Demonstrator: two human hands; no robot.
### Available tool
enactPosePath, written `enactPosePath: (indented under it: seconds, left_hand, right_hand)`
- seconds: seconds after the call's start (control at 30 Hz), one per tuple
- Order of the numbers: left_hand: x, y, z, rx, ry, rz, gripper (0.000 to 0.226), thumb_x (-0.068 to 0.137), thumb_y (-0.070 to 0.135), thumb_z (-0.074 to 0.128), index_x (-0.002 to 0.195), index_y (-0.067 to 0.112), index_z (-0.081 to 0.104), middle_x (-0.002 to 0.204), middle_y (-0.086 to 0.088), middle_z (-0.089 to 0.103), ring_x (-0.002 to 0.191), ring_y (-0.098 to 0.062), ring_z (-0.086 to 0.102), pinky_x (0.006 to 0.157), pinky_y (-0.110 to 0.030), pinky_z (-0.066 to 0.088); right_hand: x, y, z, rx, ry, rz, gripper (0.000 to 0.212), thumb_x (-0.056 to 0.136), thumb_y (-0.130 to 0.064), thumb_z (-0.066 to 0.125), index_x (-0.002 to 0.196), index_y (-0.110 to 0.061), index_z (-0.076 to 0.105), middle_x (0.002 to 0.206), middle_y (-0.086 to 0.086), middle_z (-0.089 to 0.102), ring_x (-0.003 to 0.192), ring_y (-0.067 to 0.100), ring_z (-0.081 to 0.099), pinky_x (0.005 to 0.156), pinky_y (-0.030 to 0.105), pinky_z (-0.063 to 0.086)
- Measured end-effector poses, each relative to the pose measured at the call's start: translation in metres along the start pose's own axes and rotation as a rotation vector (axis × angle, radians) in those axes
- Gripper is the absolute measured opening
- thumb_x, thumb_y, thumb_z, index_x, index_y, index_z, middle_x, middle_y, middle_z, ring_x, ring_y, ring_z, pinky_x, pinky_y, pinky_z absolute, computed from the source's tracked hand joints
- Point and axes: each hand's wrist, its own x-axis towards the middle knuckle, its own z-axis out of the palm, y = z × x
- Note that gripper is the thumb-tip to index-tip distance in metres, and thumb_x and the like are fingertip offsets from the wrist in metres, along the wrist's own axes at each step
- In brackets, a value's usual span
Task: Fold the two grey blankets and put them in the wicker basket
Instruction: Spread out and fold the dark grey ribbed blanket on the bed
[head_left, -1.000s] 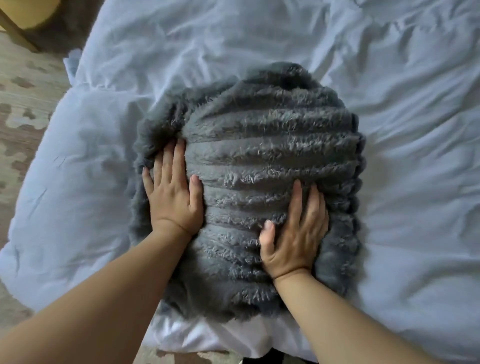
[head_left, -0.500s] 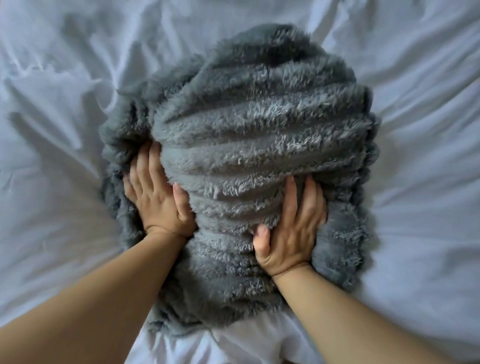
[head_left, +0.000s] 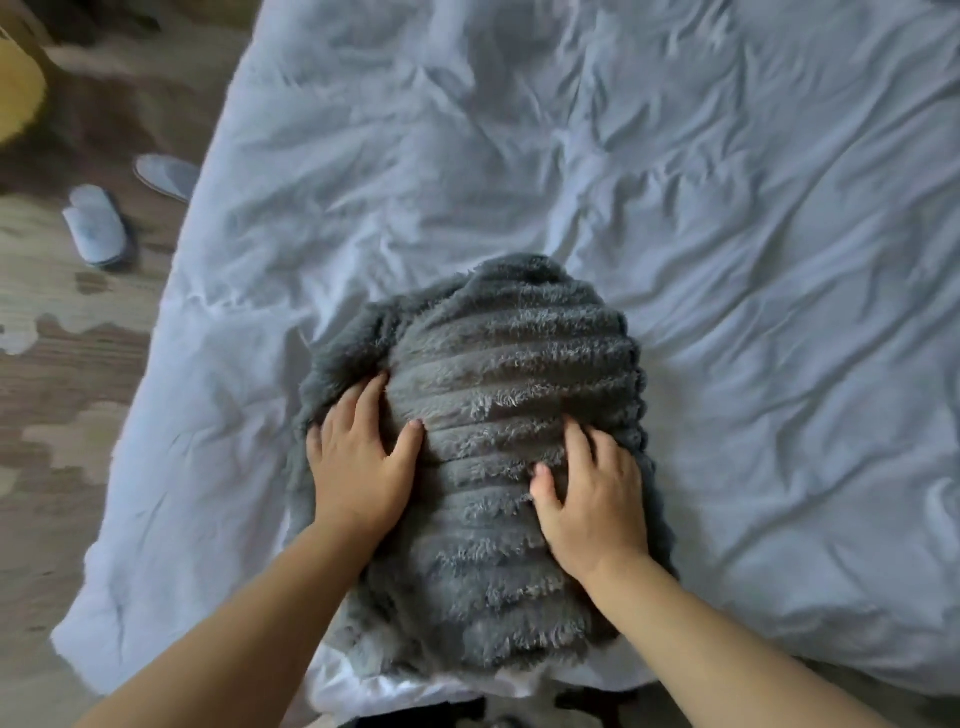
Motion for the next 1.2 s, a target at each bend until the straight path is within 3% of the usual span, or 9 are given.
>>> enactPosePath:
  seconds: [0.13,0.2,0.3,0.37,0.5,0.6,0.77,1.03,1.2]
  left_hand:
    - [-0.009,0.032,-0.037,0.099,-0.011,-0.051,0.058,0.088,0.042,0.05,0.142,0.026,0.037,0.15,-0.001,0.033,0.141,-0.02,0.023,0.118,-0.05,0.003]
    - [-0.01,0.053,-0.048,0.139,0.071,-0.035,0.058,0.086,0.042,0.048,0.141,0.026,0.036,0.15,-0.004,0.032,0.141,-0.023,0.022,0.118,-0.053,0.002]
    - [0.0,0.081,-0.045,0.263,0.123,0.023,0.063,0.088,0.053,0.038,0.146,0.035,0.022,0.157,-0.004,0.017,0.145,-0.024,0.009,0.114,-0.054,-0.007]
    - [0.009,0.083,-0.034,0.325,0.096,-0.007,0.065,0.089,0.06,0.028,0.149,0.039,0.012,0.16,-0.002,0.006,0.147,-0.023,-0.001,0.113,-0.055,-0.011]
    - [0.016,0.052,-0.011,0.221,0.048,-0.166,0.067,0.089,0.066,0.024,0.149,0.042,0.008,0.161,0.003,0.002,0.148,-0.018,-0.002,0.116,-0.051,-0.007]
    - [0.023,0.035,0.003,0.106,0.075,-0.157,0.066,0.089,0.067,0.026,0.149,0.043,0.013,0.161,0.004,0.008,0.148,-0.016,0.003,0.118,-0.048,-0.003]
    - [0.046,0.029,0.027,0.06,0.158,-0.165,0.075,0.08,0.069,0.018,0.149,0.039,0.02,0.159,0.002,0.016,0.147,-0.017,0.01,0.119,-0.047,0.002]
    - [0.06,0.003,0.068,0.042,0.327,-0.092,0.071,0.084,0.052,0.027,0.146,0.02,0.034,0.152,-0.012,0.033,0.141,-0.03,0.026,0.115,-0.052,0.013]
    - [0.079,-0.013,0.091,0.046,0.38,-0.056,0.072,0.08,0.047,0.031,0.141,0.01,0.041,0.143,-0.023,0.04,0.133,-0.033,0.032,0.109,-0.052,0.019]
  right_hand:
    - [0.012,-0.008,-0.053,0.136,0.164,-0.101,0.046,0.084,-0.038,0.047,0.106,-0.004,0.069,0.108,0.014,0.061,0.1,0.036,0.056,0.091,0.044,0.044]
    - [0.034,-0.016,-0.069,0.185,0.255,-0.114,0.047,0.086,-0.04,0.046,0.115,-0.007,0.065,0.12,0.016,0.056,0.11,0.037,0.053,0.095,0.044,0.043]
    - [0.073,-0.031,-0.071,0.129,0.121,-0.067,0.06,0.092,-0.054,0.035,0.145,-0.025,0.035,0.154,0.012,0.023,0.139,0.032,0.021,0.114,0.048,0.022]
    - [0.087,-0.039,-0.056,0.087,-0.012,-0.149,0.063,0.095,-0.055,0.026,0.15,-0.027,0.022,0.158,0.009,0.016,0.145,0.026,0.012,0.12,0.045,0.011]
    - [0.096,-0.033,-0.031,0.132,-0.06,-0.191,0.067,0.091,-0.061,0.021,0.149,-0.029,0.026,0.158,0.004,0.023,0.146,0.022,0.013,0.121,0.044,0.004]
    - [0.109,-0.014,-0.019,0.079,-0.074,-0.083,0.074,0.084,-0.069,0.012,0.149,-0.035,0.023,0.161,-0.002,0.011,0.148,0.021,0.0,0.118,0.049,-0.008]
    - [0.13,-0.006,0.011,0.113,-0.079,-0.087,0.068,0.088,-0.065,0.016,0.149,-0.035,0.023,0.161,-0.002,0.009,0.148,0.024,0.0,0.119,0.051,-0.002]
    - [0.137,-0.01,0.06,0.144,0.222,-0.099,0.065,0.087,-0.048,0.027,0.138,-0.016,0.05,0.149,0.015,0.039,0.137,0.041,0.033,0.11,0.057,0.024]
    - [0.153,-0.008,0.093,0.113,0.319,-0.128,0.076,0.092,-0.053,0.011,0.13,-0.005,0.056,0.139,0.022,0.047,0.129,0.041,0.037,0.106,0.054,0.029]
